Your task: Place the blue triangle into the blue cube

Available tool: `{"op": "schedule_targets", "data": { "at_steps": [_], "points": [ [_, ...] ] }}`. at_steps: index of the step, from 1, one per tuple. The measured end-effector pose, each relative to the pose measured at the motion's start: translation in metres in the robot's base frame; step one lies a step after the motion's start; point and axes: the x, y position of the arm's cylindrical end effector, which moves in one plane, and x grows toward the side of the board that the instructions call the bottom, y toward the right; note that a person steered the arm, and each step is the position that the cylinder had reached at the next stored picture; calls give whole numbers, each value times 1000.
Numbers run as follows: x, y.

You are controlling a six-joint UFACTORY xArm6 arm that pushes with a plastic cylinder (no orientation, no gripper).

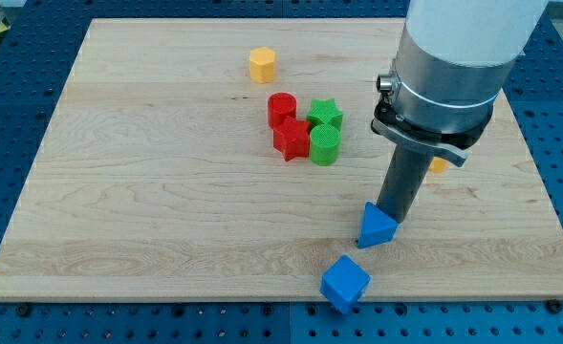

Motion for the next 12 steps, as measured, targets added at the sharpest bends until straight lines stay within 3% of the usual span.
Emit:
{"op": "schedule_targets", "data": {
  "at_steps": [2,4,8,10,12],
  "points": [
    [22,0],
    [-18,-24],
    [28,-34],
    [3,-23],
    [47,19]
  ]
}}
